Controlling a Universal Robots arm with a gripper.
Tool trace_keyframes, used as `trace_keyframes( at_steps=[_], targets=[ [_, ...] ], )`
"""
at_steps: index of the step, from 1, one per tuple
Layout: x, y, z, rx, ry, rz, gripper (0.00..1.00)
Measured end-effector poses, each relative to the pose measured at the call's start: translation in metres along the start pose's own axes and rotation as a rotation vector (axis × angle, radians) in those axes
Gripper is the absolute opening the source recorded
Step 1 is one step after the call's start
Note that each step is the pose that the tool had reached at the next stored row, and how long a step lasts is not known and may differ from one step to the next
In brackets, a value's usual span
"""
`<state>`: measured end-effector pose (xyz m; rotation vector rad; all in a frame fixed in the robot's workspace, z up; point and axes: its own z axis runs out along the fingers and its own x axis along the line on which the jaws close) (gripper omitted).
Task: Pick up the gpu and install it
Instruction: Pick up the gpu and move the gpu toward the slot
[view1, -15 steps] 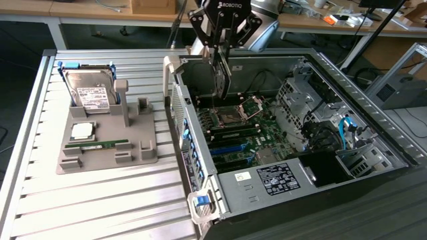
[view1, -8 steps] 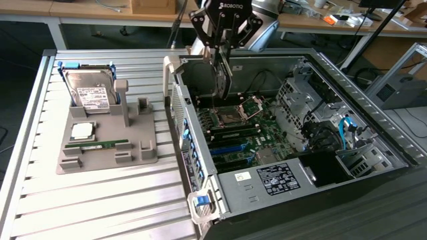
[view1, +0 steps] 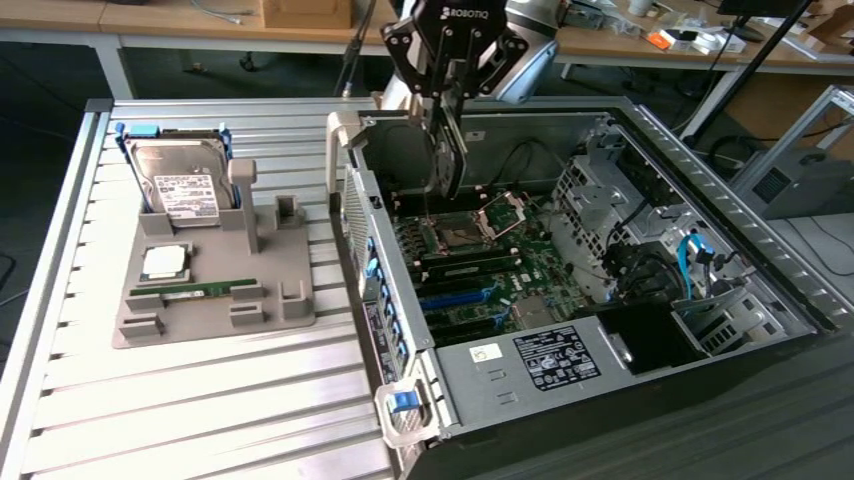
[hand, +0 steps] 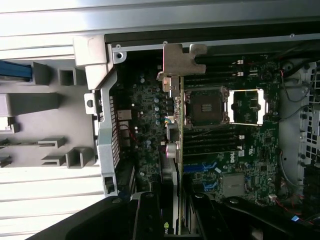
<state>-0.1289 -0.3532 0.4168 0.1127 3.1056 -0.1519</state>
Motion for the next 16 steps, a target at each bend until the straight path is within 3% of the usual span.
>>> trace_keyframes(
  at_steps=[16],
  targets=[
    [-0.0060, 0.0003, 0.0031, 0.0000, 0.0000, 0.000, 0.27]
  ],
)
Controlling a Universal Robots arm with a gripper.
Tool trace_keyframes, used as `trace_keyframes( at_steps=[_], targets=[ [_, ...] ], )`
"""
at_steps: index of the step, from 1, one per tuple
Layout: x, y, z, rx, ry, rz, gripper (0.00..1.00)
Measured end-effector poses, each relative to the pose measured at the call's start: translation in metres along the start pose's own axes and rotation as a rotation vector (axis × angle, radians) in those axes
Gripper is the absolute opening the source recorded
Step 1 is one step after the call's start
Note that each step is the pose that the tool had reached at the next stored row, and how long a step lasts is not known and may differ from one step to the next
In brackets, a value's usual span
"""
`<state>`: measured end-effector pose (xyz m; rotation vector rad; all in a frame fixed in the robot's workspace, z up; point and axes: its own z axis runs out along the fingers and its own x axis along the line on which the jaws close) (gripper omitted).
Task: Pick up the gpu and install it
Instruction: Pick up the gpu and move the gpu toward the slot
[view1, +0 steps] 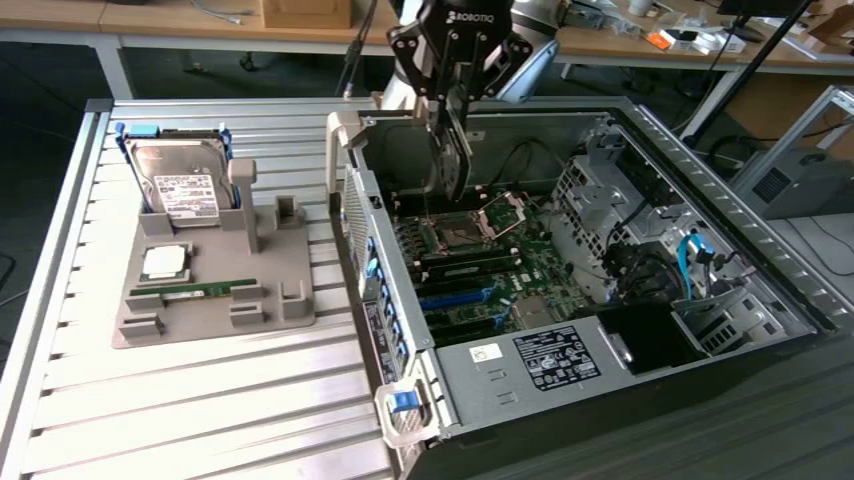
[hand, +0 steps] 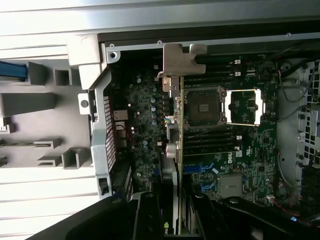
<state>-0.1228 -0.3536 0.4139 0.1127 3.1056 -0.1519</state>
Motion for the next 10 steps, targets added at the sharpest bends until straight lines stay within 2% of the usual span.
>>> trace_keyframes(
  at_steps=[10],
  targets=[
    [-0.0050, 0.0004, 0.0025, 0.0001, 0.0000, 0.000, 0.27]
  ],
)
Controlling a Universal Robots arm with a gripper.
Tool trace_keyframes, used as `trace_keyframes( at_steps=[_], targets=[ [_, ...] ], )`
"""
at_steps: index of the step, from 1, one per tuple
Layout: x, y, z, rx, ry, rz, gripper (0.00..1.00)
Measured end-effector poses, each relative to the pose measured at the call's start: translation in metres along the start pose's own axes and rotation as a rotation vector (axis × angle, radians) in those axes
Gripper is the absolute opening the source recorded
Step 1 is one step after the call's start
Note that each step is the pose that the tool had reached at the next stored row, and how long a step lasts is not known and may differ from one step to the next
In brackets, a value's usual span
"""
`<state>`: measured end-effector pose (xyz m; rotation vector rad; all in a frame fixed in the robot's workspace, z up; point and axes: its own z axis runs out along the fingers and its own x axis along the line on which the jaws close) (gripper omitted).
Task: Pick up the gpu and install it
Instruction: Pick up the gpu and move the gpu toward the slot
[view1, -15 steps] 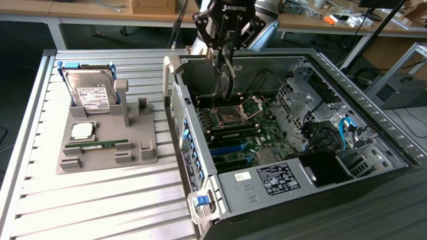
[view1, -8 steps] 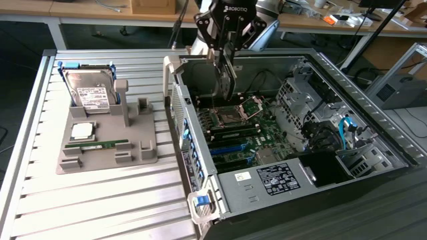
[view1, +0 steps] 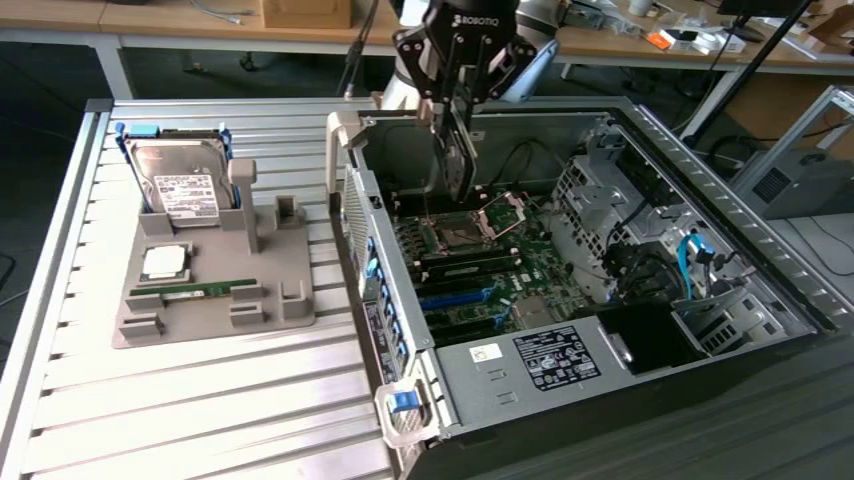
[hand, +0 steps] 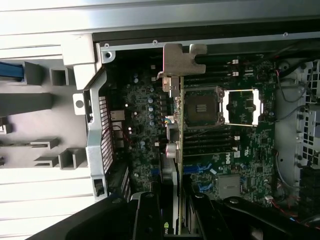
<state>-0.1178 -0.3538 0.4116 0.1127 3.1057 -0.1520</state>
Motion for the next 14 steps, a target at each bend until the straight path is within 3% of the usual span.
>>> trace_keyframes(
  at_steps=[14],
  targets=[
    [-0.0060, 0.0008, 0.0035, 0.0002, 0.0000, 0.000, 0.27]
  ],
)
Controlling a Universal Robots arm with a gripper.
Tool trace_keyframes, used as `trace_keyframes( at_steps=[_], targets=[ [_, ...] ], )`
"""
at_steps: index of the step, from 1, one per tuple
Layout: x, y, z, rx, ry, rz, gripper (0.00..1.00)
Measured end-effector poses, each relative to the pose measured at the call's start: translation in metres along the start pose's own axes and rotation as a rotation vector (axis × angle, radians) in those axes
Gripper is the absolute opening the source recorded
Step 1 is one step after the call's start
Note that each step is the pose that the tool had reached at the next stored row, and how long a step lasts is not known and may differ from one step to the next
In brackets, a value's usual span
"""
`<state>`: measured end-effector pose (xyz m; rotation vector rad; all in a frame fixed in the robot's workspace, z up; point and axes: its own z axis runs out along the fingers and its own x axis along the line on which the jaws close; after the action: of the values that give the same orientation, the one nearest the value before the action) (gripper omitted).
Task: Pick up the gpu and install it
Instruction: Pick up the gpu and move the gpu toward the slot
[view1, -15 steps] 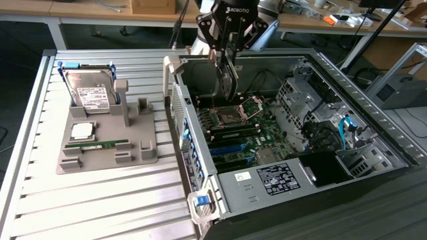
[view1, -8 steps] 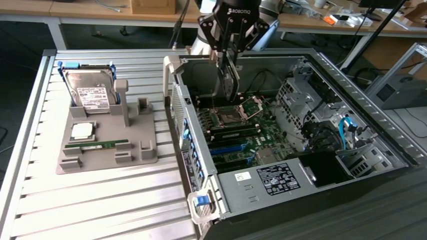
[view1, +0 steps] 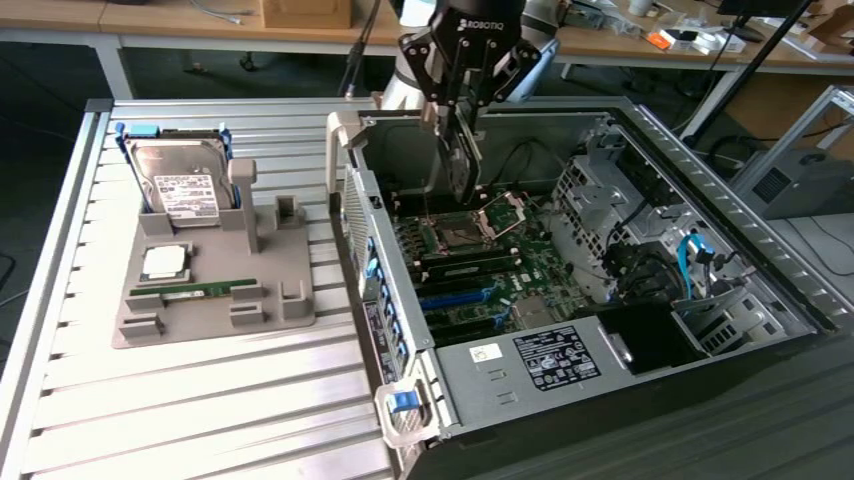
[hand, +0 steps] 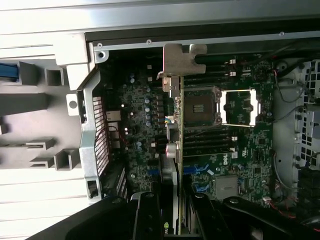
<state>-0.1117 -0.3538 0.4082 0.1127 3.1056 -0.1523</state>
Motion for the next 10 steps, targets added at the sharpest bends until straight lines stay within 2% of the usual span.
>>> trace_keyframes(
  at_steps=[10],
  targets=[
    [-0.0037, 0.0005, 0.0020, 0.0002, 0.0000, 0.000, 0.27]
  ],
)
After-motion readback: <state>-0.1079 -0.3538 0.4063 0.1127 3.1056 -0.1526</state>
